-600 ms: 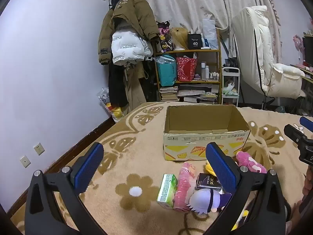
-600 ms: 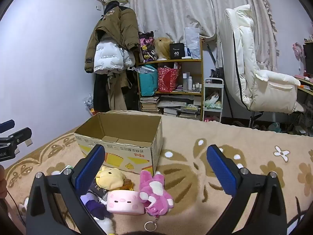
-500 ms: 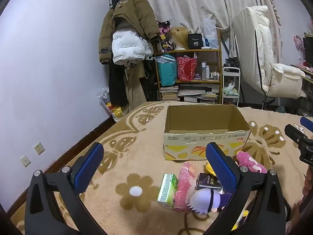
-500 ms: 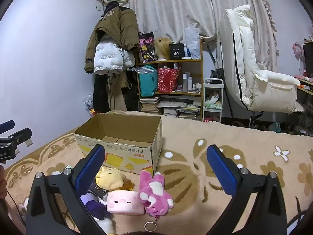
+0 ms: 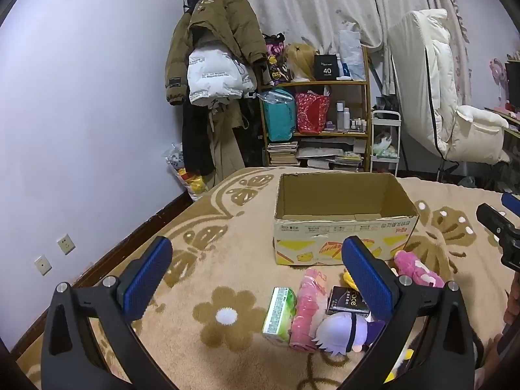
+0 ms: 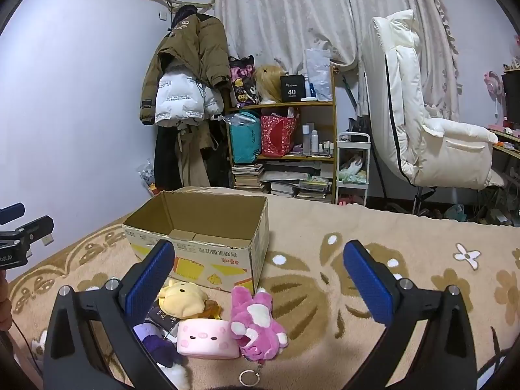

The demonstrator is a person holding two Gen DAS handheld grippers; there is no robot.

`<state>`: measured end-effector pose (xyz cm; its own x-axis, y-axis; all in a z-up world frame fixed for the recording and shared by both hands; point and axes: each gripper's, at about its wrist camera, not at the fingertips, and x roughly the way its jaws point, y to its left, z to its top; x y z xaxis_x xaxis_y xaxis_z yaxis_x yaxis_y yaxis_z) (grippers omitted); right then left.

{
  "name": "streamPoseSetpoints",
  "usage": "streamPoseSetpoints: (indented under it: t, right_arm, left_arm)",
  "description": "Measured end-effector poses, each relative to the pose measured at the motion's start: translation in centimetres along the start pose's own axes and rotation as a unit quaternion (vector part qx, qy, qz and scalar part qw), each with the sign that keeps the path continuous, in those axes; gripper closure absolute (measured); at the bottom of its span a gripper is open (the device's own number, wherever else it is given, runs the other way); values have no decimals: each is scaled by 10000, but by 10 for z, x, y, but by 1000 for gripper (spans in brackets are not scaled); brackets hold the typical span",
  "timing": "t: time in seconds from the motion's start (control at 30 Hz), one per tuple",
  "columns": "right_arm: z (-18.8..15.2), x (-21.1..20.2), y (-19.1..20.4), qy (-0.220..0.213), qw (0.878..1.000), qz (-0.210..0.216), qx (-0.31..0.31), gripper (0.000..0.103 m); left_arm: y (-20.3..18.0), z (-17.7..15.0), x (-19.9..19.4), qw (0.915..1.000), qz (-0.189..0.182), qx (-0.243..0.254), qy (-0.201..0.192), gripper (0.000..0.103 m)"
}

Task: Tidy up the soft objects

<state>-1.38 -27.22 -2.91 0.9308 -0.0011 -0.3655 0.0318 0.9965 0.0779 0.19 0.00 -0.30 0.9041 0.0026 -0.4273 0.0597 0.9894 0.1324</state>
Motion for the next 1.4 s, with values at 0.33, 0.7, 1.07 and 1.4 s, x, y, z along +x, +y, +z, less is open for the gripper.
streamPoseSetpoints:
  t: [0.33, 0.7, 1.07, 1.4]
  right_arm:
    - [3, -3, -1, -2, 10000, -23, -8, 0]
    - [1, -3, 0, -11, 10000, -30, -9, 0]
    - [3, -2, 0, -8, 10000, -29, -10, 0]
    - [3, -3, 0, -16, 10000, -68, -46, 0]
  left_arm:
    - [-3, 0, -1, 10000, 27, 35, 16, 0]
    - [-4, 0, 0, 10000, 38, 80, -11, 0]
    - [-3, -2, 2, 10000, 55, 63, 24, 0]
    - [-2, -2, 3, 9999, 68, 64, 42, 0]
